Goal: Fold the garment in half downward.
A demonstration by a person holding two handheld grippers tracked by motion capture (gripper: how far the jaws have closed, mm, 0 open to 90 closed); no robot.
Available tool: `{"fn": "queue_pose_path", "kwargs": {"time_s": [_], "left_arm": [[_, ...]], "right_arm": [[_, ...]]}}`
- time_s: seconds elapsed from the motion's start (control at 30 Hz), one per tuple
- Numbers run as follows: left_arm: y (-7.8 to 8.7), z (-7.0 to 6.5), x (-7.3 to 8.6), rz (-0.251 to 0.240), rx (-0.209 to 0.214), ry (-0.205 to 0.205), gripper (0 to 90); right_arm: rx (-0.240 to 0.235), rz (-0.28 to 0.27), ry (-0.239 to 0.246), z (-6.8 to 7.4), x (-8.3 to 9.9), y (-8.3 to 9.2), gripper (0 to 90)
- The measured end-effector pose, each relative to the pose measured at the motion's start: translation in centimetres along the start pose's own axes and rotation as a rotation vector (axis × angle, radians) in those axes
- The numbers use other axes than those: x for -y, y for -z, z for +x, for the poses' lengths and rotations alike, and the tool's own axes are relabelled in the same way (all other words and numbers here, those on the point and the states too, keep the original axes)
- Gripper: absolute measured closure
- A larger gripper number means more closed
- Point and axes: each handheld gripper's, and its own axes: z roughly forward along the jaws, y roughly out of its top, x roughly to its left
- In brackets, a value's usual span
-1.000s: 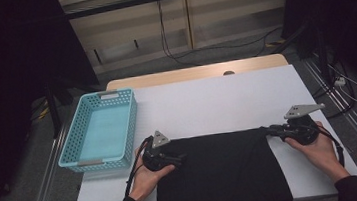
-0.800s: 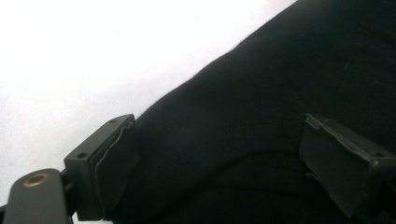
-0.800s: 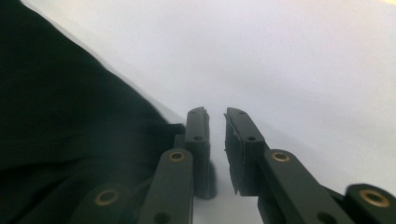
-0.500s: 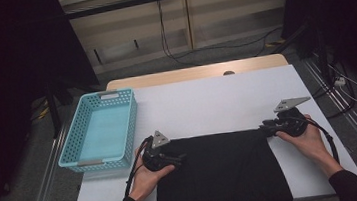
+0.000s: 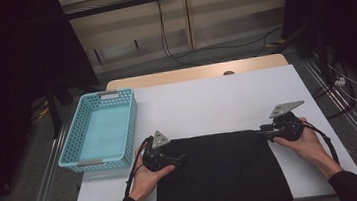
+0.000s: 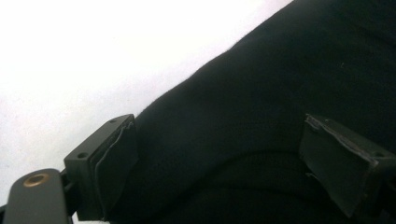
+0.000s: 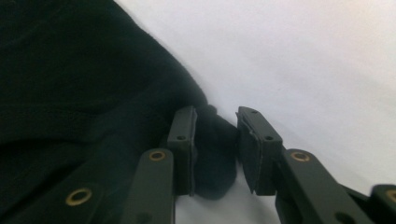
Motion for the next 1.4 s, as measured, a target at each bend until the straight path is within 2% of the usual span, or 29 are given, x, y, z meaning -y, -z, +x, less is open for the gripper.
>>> {"fn": "queue_pose_path", "kwargs": {"time_s": [0.1, 0.27, 0.37, 0.47, 0.57, 0.67, 0.77, 0.8, 0.9, 1.0, 1.07, 1.13, 1.23, 1.33, 1.4], "left_arm": [[0.1, -0.1, 0.0, -0.002, -0.003, 0.002, 12.0], [0.1, 0.0, 0.0, -0.005, 0.002, 0.004, 12.0], [0.1, 0.0, -0.1, -0.008, 0.001, 0.006, 12.2], [0.2, 0.0, -0.1, -0.015, -0.001, 0.002, 12.2], [0.3, 0.0, -0.2, -0.021, -0.009, 0.005, 12.4], [0.3, 0.1, -0.2, -0.033, -0.014, 0.012, 14.1], [0.3, 0.4, -0.4, -0.043, -0.026, 0.04, 16.9], [0.3, 0.5, -0.6, -0.049, -0.031, 0.049, 17.0], [0.4, 0.9, -1.2, -0.072, -0.037, 0.072, 18.7], [0.3, 1.3, -1.6, -0.067, -0.03, 0.104, 24.5], [0.1, 1.5, -1.7, -0.057, -0.037, 0.096, 26.2], [0.0, 1.6, -1.6, -0.046, -0.046, 0.099, 29.4], [-0.2, 1.8, -1.4, -0.036, -0.045, 0.096, 28.3], [-0.2, 1.7, -1.4, -0.033, -0.045, 0.091, 24.5], [-0.3, 1.5, -1.4, -0.027, -0.042, 0.082, 22.7]], "right_arm": [[-0.029, 0.011, -0.019, 0.0, 0.0, 0.1, 71.1], [-0.046, 0.024, -0.024, 0.5, -0.1, 0.2, 83.5], [-0.031, 0.018, -0.052, 0.7, 0.0, 0.3, 86.0], [0.051, 0.004, -0.069, 0.8, 0.1, 0.8, 86.9], [0.112, -0.032, -0.124, 0.1, 0.5, 1.8, 87.3], [0.14, -0.035, -0.146, -0.3, 0.8, 2.1, 87.5], [0.16, -0.03, -0.154, -0.4, 0.9, 2.2, 87.7], [0.181, -0.032, -0.156, -0.5, 0.9, 2.2, 87.8], [0.166, -0.033, -0.184, -1.0, 1.1, 2.2, 87.8], [0.153, -0.035, -0.195, -1.1, 1.3, 2.2, 87.8], [0.111, -0.046, -0.203, -1.3, 1.3, 2.2, 87.6], [0.083, -0.057, -0.184, -1.2, 1.4, 2.1, 86.8], [0.083, -0.079, -0.175, -1.2, 1.3, 2.2, 82.9], [0.099, -0.101, -0.169, -1.4, 1.1, 2.3, 71.0], [0.106, -0.109, -0.176, -1.7, 0.9, 2.2, 68.0]]}}
